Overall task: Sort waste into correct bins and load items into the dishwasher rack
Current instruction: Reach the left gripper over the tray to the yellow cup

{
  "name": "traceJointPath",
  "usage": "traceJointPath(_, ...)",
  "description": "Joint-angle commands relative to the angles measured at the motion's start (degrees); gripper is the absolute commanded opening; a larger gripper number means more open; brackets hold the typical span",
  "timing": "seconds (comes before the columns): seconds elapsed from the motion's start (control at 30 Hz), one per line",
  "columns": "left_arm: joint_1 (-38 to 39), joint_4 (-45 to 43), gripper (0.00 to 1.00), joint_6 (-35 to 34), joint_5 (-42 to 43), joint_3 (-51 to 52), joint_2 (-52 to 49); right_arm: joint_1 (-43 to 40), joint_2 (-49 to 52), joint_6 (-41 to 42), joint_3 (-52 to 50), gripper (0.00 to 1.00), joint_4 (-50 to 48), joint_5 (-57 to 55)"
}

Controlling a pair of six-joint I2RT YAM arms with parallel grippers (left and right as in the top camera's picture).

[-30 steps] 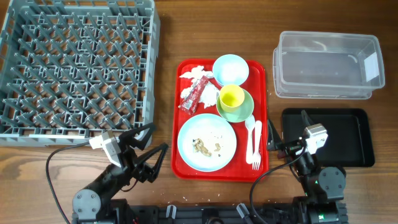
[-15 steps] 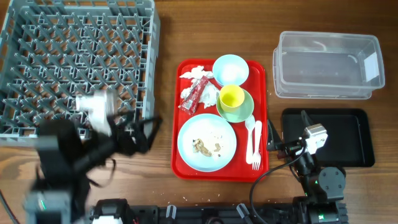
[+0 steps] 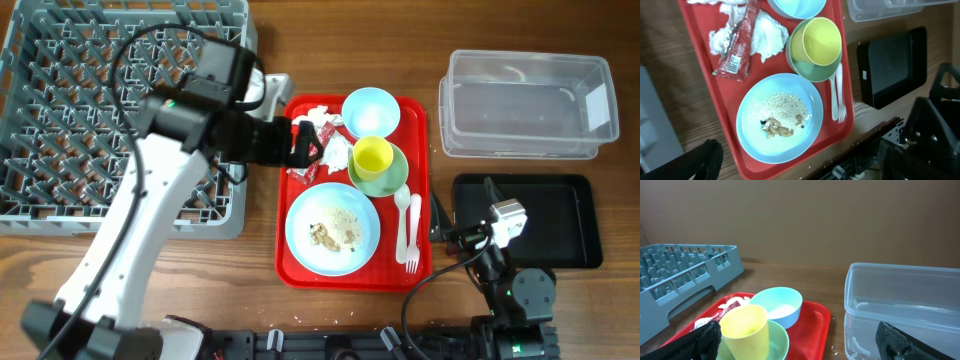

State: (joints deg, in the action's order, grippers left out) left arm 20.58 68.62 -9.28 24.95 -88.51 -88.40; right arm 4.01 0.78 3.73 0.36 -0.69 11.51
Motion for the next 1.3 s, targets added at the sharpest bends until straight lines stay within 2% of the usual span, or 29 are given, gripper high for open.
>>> traceJointPath(0.0,3.28,-1.25,1.00,-2.12,1.40,-1.07,-4.35,-0.13,-0.50,-0.59,-0.07,1.00,-0.15,-0.52)
traceJointPath(0.27,6.97,-5.33,1.00,-2.10,1.27,-1.07,-8.70,-0.13,-0.50,-0.59,-0.07,1.00,-0.15,-0.52)
traceJointPath(0.33,6.95,-6.10,0.97,-2.12,-0.02,-1.07,-8.70,-0.13,-0.50,-0.61,-0.07,1.00,-0.15,-0.52)
traceJointPath(0.4,6.95,-5.86,0.78,-2.21,-0.33,-1.07,-8.70,-0.13,-0.50,-0.59,-0.07,1.00,-0.15,-0.52)
traceJointPath(0.47,6.97,-4.74,0.73,-4.52,-0.07,-1.07,-8.70,-0.13,-0.50,-0.59,-0.07,1.00,-0.15,-0.52)
traceJointPath(0.57,8.02,-4.11,0.55,-4.72,0.96,-1.07,-8.70,-0.13,-0.50,-0.61,-0.07,1.00,-0.15,-0.52)
traceJointPath(0.6,8.74,-4.15,0.53,-4.72,0.96,-1.07,-8.70,-0.13,-0.50,-0.59,-0.07,1.00,-0.15,-0.52)
traceJointPath(0.63,10.03,-4.42,0.52,-4.70,0.61,-1.07,-8.70,-0.13,-0.50,-0.59,-0.07,1.00,-0.13,-0.52)
traceJointPath(0.67,10.67,-4.70,0.57,-4.72,0.00,-1.07,-8.70,-0.13,-0.50,-0.59,-0.07,1.00,-0.15,-0.52)
traceJointPath(0.73,11.82,-5.44,0.81,-4.74,-2.36,-1.07,-8.70,-0.13,-0.50,-0.61,-0.07,1.00,-0.15,-0.52)
traceJointPath(0.8,12.22,-6.19,0.85,-5.86,-2.29,-1.07,-8.70,-0.13,-0.50,-0.59,-0.07,1.00,-0.15,-0.52)
traceJointPath(1.0,13.16,-8.57,0.86,-6.86,0.96,-1.07,-8.87,-0.13,-0.50,-0.61,-0.07,1.00,-0.15,-0.52)
traceJointPath(1.1,15.72,-12.11,0.81,-6.82,0.87,-1.05,-9.27,-0.13,-0.50,-0.59,-0.07,1.00,-0.13,-0.52)
traceJointPath(1.27,20.00,-20.55,0.76,-6.82,-8.15,-0.96,-11.02,-0.13,-0.50,-0.61,-0.07,1.00,-0.15,-0.52)
